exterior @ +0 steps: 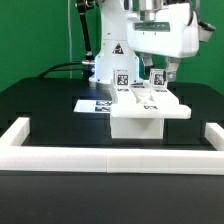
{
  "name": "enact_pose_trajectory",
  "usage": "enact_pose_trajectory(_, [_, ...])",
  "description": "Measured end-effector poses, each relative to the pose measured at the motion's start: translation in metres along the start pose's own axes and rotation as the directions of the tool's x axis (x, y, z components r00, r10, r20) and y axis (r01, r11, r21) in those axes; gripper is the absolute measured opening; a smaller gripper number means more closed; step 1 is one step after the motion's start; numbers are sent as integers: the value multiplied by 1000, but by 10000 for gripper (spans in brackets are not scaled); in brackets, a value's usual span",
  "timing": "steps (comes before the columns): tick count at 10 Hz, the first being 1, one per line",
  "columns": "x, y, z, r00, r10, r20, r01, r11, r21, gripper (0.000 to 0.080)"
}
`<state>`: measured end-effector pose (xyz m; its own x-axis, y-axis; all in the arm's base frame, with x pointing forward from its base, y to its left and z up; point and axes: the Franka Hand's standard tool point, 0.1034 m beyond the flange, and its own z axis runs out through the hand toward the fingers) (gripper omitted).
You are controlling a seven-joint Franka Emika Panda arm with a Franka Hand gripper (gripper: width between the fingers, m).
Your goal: Assemble chair
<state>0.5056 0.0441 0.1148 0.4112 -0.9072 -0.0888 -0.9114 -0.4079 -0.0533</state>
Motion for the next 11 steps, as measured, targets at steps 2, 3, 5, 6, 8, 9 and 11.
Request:
enact_pose_trajectory(2, [0,0,0,983,-185,0,185,983,1,648])
enact_pose_trajectory(3, [0,0,0,950,-311,-1,311,950,1,649])
enact_pose_trajectory(5, [-2,-1,0,891,-453,-1,453,891,-1,649])
enact_pose_trajectory(6, [-2,-1,0,846,-533,-1,533,846,-3,649])
enact_pose_trajectory(8, [-1,-1,0,761,-649,-3,649,761,-9,649])
enact_pose_trajectory(9, [-1,-1,0,723,-691,-5,691,723,-13,649])
enact_pose_trajectory(11, [0,-2,-1,608,-794,-13,794,608,-30,649])
